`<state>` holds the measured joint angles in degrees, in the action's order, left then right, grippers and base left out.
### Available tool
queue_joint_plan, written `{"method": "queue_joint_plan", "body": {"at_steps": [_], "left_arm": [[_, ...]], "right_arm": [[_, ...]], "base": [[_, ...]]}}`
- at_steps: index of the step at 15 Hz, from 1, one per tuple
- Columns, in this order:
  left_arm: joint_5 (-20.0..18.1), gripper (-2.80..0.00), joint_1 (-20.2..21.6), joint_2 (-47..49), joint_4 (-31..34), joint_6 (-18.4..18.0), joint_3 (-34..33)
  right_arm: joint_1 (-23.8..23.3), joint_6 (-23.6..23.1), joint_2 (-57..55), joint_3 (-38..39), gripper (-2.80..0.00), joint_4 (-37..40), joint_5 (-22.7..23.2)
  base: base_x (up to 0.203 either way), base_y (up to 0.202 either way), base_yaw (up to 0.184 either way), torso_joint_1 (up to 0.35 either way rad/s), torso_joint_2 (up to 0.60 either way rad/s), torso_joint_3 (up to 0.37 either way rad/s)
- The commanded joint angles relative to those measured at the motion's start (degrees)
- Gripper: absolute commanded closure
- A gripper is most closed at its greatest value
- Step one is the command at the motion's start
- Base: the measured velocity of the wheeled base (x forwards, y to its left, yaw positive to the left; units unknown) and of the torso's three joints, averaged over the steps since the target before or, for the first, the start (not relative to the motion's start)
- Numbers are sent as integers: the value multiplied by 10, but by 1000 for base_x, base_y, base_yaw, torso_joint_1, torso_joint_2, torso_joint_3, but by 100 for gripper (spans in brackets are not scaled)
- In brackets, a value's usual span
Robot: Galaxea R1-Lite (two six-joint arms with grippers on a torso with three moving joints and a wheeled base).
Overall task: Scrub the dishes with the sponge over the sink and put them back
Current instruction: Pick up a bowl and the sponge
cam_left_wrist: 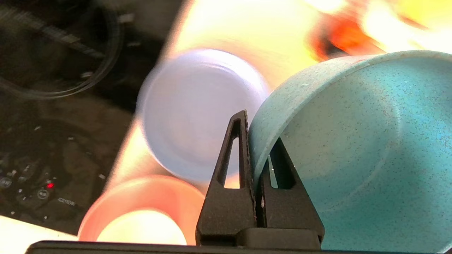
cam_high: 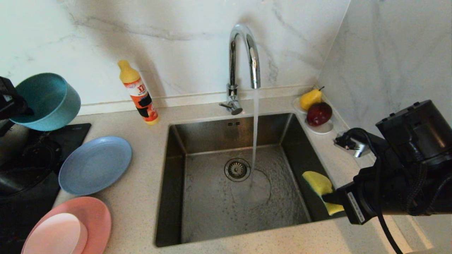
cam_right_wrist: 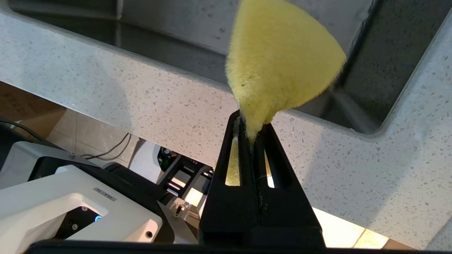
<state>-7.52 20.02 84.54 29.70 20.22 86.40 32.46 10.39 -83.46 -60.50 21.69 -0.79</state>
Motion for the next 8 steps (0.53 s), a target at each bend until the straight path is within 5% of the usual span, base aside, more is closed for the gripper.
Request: {"method": "queue_joint_plan", "body": {"at_steps": [1,5,8], "left_arm": [[-23,0,-31,-81,24,-22,14],[-41,0,-129,-113,58,-53,21],[-46,0,-214,-104,104,-133,1]], "right_arm": [[1,1,11,-1,0,2,-1],[-1,1,25,4,0,3,-1],[-1,1,43,1,0,2,-4]], "base": [[0,0,0,0,0,0],[0,0,0,0,0,0],[0,0,0,0,0,0]]}}
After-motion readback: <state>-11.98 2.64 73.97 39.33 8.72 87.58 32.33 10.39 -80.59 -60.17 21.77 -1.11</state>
